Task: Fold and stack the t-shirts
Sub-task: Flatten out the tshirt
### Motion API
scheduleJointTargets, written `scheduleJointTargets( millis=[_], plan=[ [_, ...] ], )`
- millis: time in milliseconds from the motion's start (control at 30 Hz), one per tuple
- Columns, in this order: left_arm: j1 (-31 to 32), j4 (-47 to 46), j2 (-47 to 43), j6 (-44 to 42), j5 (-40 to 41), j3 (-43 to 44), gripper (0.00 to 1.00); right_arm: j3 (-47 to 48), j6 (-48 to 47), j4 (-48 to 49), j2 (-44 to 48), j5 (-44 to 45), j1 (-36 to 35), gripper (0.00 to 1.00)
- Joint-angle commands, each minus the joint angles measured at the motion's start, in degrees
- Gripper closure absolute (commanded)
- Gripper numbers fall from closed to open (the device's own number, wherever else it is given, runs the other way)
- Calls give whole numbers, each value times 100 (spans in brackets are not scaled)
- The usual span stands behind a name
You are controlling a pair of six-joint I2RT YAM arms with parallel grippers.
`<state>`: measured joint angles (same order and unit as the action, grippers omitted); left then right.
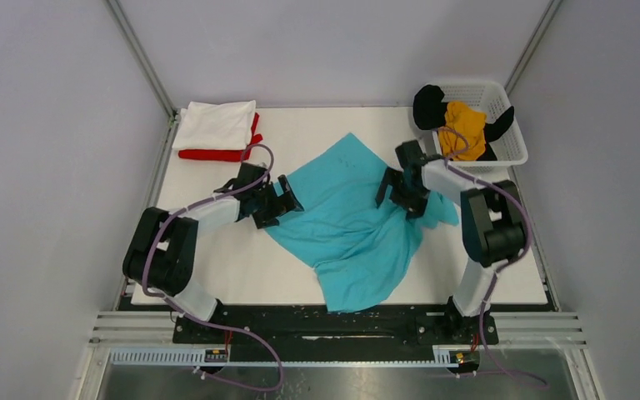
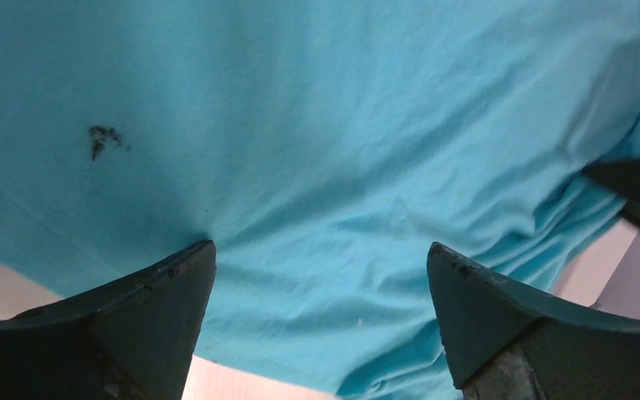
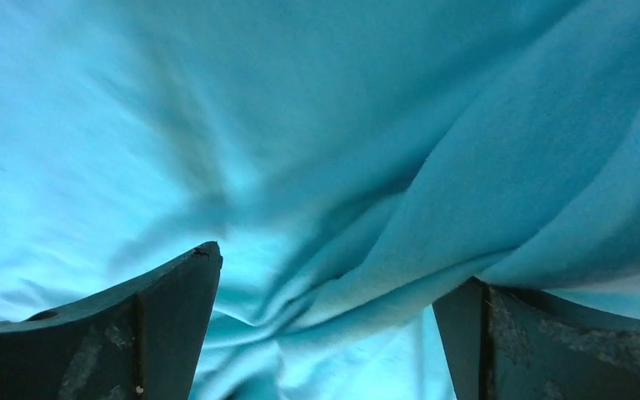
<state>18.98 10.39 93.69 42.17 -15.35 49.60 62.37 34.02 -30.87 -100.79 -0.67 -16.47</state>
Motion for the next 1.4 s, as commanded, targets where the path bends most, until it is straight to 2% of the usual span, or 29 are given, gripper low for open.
scheduleJointTargets(
  millis=[0, 100, 233, 400, 500, 567, 667, 767, 900, 967, 1100, 1233, 1367],
  plan=[
    [-62, 247, -513, 84, 110, -784, 1, 1524, -164, -31, -1026, -801, -32, 0],
    [90, 142, -863, 340, 52, -1262, 1, 2540, -173, -84, -1622, -1176, -32, 1],
    [653, -359, -1166, 936, -20, -1745, 1, 4043, -413, -703, -2549, -1343, -32, 1],
    [1378, -734, -1018, 1327, 166, -1590, 1, 6308, -910, -1875, -3845, -1348, -23, 1],
    [1428, -628, -871, 1236, 282, -1324, 1, 7801, -1293, -2889, -4649, -1214, -22, 1],
    [1433, -187, -1009, 1063, 618, -1035, 1, 8193, -1561, -3168, -4612, -980, -23, 0],
    [1427, 538, -1630, 875, 1396, -861, 1, 7500, -1846, -2957, -3709, -361, -23, 1],
    [1428, 1243, -2490, 875, 2220, -889, 1, 5810, -1763, -2280, -2289, 368, -23, 1],
    [1375, 2440, -3461, 1085, 3387, -951, 1, 2996, -1415, -727, 5, 605, -30, 1],
    [1235, 2833, -3815, 1198, 3696, -1085, 1, 1760, -1183, -141, 1053, 779, -23, 1],
    [688, 2988, -4242, 1238, 3250, -1571, 1, -221, -675, 413, 2870, 1071, -28, 1],
    [397, 2868, -4123, 1216, 2877, -1848, 3, -1578, -186, 697, 3932, 966, -24, 1],
    [360, 2714, -3737, 1110, 2574, -1886, 26, -2165, -91, 743, 4431, 1014, -23, 0]
  ],
)
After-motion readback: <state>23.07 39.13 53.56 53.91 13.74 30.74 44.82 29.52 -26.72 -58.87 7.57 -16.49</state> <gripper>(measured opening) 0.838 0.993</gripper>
